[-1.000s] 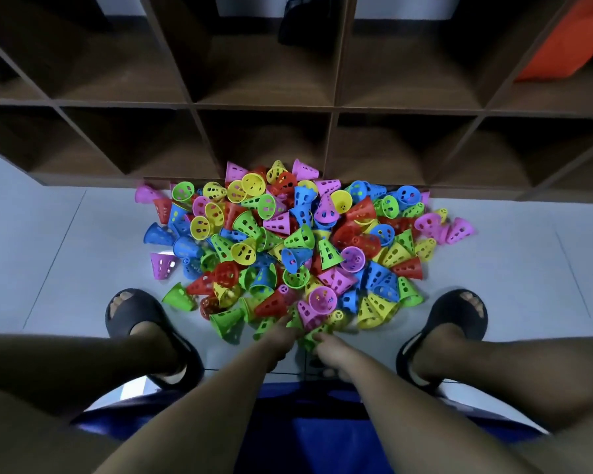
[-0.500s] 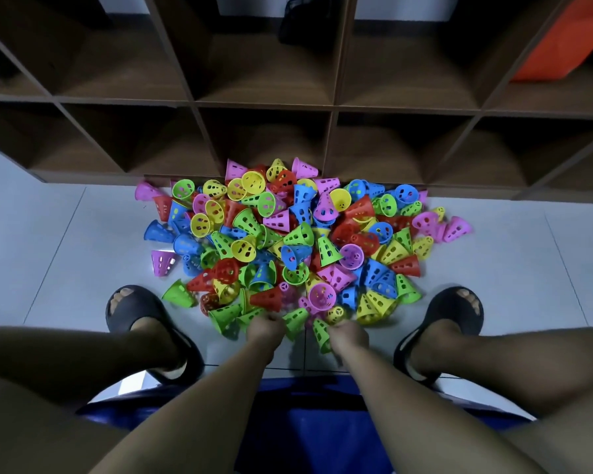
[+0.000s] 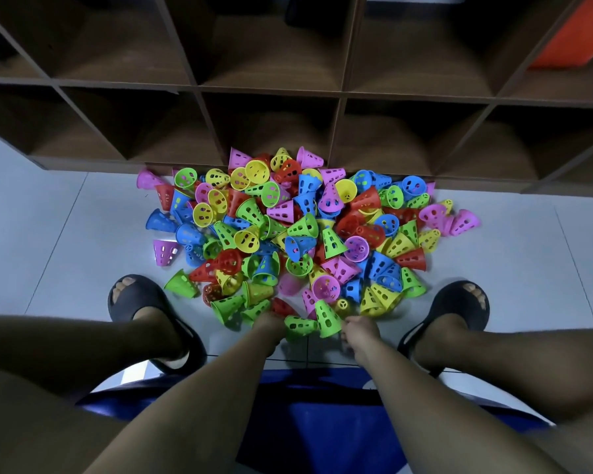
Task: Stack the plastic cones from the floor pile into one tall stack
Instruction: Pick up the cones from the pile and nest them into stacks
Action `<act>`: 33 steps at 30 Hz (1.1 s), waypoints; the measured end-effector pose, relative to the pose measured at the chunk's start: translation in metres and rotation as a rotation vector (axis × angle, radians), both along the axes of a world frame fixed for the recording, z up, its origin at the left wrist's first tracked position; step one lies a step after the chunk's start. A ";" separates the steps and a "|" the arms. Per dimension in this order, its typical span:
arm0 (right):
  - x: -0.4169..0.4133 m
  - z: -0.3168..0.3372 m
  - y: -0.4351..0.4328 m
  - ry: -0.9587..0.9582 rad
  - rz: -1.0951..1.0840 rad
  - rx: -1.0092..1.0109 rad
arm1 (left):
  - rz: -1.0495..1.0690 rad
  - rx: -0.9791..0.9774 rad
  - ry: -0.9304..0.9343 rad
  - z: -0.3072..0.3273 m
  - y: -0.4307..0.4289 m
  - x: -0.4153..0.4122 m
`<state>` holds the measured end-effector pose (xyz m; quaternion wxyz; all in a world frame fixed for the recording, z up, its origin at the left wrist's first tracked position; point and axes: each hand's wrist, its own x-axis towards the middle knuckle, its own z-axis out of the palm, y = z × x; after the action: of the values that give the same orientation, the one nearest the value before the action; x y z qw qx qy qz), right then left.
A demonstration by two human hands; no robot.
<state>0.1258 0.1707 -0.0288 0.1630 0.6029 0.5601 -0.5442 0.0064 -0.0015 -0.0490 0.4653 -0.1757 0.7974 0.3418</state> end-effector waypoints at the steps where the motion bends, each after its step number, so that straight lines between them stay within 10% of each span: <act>1: -0.001 0.001 0.000 0.021 -0.012 -0.022 | 0.004 0.003 -0.003 -0.003 -0.001 -0.002; 27: -0.014 0.003 -0.009 0.209 -0.252 -0.512 | -0.034 0.037 -0.014 -0.028 -0.006 -0.002; 33: -0.008 -0.009 -0.015 0.165 0.055 -0.255 | 0.012 0.105 -0.091 -0.024 -0.001 0.001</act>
<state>0.1178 0.1554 -0.0381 0.2066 0.5150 0.5144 -0.6538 0.0078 -0.0026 -0.0732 0.5075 -0.1712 0.7555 0.3774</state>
